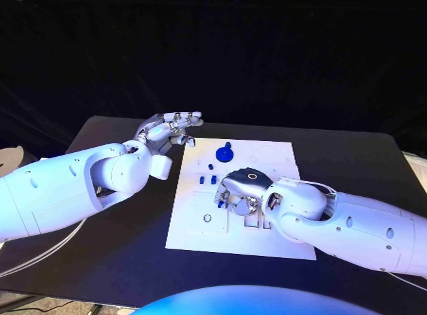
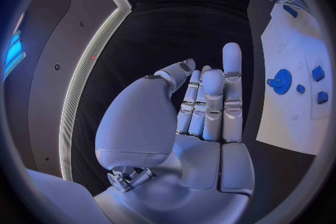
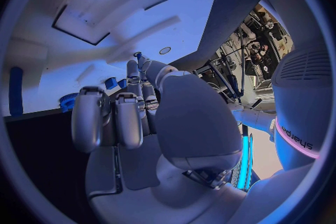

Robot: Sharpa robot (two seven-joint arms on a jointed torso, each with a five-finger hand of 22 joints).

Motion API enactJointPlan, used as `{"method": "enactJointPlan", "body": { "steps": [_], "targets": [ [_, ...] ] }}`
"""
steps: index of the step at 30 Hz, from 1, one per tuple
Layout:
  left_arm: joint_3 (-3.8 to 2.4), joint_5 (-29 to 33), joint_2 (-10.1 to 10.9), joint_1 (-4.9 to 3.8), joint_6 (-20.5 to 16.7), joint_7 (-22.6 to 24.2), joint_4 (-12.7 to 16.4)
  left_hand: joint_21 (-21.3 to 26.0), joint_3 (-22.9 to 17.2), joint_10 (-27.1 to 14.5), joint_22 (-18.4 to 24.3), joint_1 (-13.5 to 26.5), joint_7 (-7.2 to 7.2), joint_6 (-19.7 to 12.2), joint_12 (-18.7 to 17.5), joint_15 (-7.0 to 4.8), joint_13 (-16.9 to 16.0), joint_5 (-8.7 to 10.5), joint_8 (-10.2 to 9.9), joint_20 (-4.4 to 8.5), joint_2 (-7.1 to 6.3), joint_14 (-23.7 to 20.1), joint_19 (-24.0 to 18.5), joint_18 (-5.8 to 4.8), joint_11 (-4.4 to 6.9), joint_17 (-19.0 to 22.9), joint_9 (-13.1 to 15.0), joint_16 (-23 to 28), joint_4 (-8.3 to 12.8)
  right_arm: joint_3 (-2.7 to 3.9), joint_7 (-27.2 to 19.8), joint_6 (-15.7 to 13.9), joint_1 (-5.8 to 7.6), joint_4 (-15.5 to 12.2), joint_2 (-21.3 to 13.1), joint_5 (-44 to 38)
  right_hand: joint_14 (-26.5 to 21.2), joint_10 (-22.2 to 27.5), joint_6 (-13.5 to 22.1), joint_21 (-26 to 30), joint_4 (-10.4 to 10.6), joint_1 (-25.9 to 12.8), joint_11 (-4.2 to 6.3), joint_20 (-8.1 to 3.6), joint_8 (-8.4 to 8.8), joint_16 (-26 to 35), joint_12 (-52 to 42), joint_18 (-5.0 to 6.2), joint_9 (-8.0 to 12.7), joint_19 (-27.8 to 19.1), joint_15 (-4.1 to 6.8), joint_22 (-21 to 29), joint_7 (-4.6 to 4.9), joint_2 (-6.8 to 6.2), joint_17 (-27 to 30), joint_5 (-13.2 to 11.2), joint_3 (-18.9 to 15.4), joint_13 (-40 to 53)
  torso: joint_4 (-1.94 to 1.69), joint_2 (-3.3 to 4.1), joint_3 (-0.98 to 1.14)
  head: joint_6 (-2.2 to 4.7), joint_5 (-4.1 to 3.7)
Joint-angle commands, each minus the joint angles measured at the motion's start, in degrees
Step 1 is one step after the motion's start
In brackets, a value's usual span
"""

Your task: Assemble the parts on the task board

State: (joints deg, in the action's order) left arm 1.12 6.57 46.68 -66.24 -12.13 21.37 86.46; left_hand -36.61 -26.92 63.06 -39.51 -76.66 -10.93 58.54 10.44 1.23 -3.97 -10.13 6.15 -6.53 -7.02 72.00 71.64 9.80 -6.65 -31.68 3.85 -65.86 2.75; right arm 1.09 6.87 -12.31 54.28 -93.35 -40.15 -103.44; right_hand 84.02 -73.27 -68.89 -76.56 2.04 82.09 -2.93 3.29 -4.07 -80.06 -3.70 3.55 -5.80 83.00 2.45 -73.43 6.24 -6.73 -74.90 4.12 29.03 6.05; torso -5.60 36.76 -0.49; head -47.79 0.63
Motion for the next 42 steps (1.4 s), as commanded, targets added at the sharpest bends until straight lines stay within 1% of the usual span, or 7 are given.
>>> {"method": "enactJointPlan", "body": {
  "steps": [1, 21, 32, 34, 36, 38, 42],
  "targets": [
    [-0.03, 0.23, -0.01, -0.02, 1.21, 0.14, 0.07, 0.22, -0.02, -0.34, 0.1, -0.34, 0.04, -0.42, 0.18, -0.1, 0.08, 0.07, 0.0, 0.01, -0.08, -0.44, -0.24, 0.62, 0.12, 0.05, -0.07, 0.11, 0.41, -0.09, 0.08, 1.17, -0.16, -0.08, 0.01, -1.36, 4.09, -0.51, 0.02, -0.19, -0.28, 0.16, 0.24, 0.26, -0.34, -0.21, 0.07, 0.42, -0.04, 0.03, -0.43, 0.03, 0.35, 0.37, -4.04, 0.37, 0.01, -0.01, 0.0, 0.02, 0.0, -0.03, -0.04],
    [-0.03, 0.23, 0.07, -0.02, 1.44, -0.1, 0.16, 0.22, -0.02, -0.34, 0.1, -0.34, 0.04, -0.42, 0.18, -0.1, 0.08, 0.07, 0.0, 0.01, -0.08, -0.44, -0.24, 0.62, 0.12, 0.05, -0.07, 0.11, 0.41, -0.09, 3.03, 4.9, -0.16, -0.42, 0.59, -4.48, 4.08, -0.6, -0.11, -0.18, -0.32, -0.24, 0.18, 0.38, -0.31, -0.24, 0.05, 0.44, -0.1, 0.02, -0.52, 0.04, 0.38, 0.23, -4.04, 0.39, -0.21, -0.15, -0.05, 0.01, -0.07, -0.2, -0.11],
    [-0.03, 0.23, 0.05, -0.02, 1.72, -0.34, 0.26, 0.26, 0.01, -0.45, 0.12, -0.35, 0.0, -0.52, 0.25, -0.06, 0.09, 0.06, 0.02, -0.01, -0.06, -0.52, -0.26, 0.62, 0.09, 0.2, -0.05, 0.14, 0.46, -0.28, 3.54, 5.25, -0.16, -0.09, 1.42, -4.9, 4.05, -0.19, 0.29, -0.1, -0.19, -1.07, 0.07, 0.54, 0.08, -0.26, 0.21, 0.48, -0.05, -0.05, -0.63, 0.13, 0.43, -0.01, -4.0, 0.1, -0.58, -0.52, -0.05, 0.03, -0.08, -0.24, -0.03],
    [-0.03, 0.23, 0.04, -0.02, 1.78, -0.4, 0.28, 0.26, 0.01, -0.45, 0.12, -0.35, 0.0, -0.52, 0.25, -0.06, 0.09, 0.06, 0.02, -0.01, -0.06, -0.52, -0.26, 0.62, 0.09, 0.2, -0.05, 0.14, 0.46, -0.33, 3.66, 4.82, -0.16, 0.06, 1.49, -4.7, 4.0, 1.42, 1.83, 0.04, 0.05, -1.88, -0.35, 0.77, 0.61, -0.17, 0.31, 0.5, 0.32, -0.15, -1.02, 0.29, 0.84, -0.54, -3.86, 0.02, -0.81, -1.11, -0.06, 0.02, -0.04, -0.24, 0.01],
    [-0.03, 0.23, 0.04, -0.02, 1.81, -0.46, 0.29, 0.26, 0.01, -0.45, 0.12, -0.35, 0.0, -0.52, 0.25, -0.06, 0.09, 0.06, 0.02, -0.01, -0.06, -0.52, -0.26, 0.62, 0.09, 0.2, -0.05, 0.14, 0.46, -0.37, 3.74, 4.37, -0.16, 0.19, 1.51, -4.54, 3.88, 4.69, 4.23, 0.67, 0.61, -3.27, -1.21, 1.3, 0.68, 0.2, 0.25, 0.64, 0.93, -0.51, -1.82, 1.04, 1.36, -1.75, -3.38, 0.28, -1.47, -2.14, -0.04, -0.02, -0.06, -0.26, -0.01],
    [-0.03, 0.23, 0.04, -0.02, 1.85, -0.5, 0.31, 0.26, 0.01, -0.45, 0.12, -0.35, 0.0, -0.52, 0.25, -0.06, 0.09, 0.06, 0.02, -0.01, -0.06, -0.52, -0.26, 0.62, 0.09, 0.2, -0.05, 0.14, 0.46, -0.4, 3.84, 3.82, -0.16, 0.29, 1.49, -4.44, 3.71, 8.65, 6.83, 1.84, 0.82, -3.88, -1.95, 1.83, 0.61, 0.63, 0.17, 0.99, 1.62, -1.16, -2.49, 2.43, 1.18, -2.56, -2.84, 0.26, -2.01, -2.57, -0.02, -0.03, -0.07, -0.26, 0.0],
    [-0.03, 0.23, 0.05, -0.02, 1.95, -0.62, 0.31, 0.26, 0.01, -0.45, 0.12, -0.35, 0.0, -0.52, 0.25, -0.06, 0.09, 0.06, 0.02, -0.01, -0.06, -0.52, -0.26, 0.62, 0.09, 0.2, -0.05, 0.14, 0.46, -0.44, 3.84, 2.91, -0.15, 0.37, 1.39, -4.34, 3.64, 13.78, 9.11, 3.5, 0.56, -3.64, -3.09, 2.82, 0.55, 0.6, 0.01, 1.42, 2.03, -2.01, -3.25, 4.34, 0.91, -2.83, -2.7, 0.15, -3.33, -2.49, 0.03, -0.03, -0.04, -0.21, -0.04]
  ]
}}
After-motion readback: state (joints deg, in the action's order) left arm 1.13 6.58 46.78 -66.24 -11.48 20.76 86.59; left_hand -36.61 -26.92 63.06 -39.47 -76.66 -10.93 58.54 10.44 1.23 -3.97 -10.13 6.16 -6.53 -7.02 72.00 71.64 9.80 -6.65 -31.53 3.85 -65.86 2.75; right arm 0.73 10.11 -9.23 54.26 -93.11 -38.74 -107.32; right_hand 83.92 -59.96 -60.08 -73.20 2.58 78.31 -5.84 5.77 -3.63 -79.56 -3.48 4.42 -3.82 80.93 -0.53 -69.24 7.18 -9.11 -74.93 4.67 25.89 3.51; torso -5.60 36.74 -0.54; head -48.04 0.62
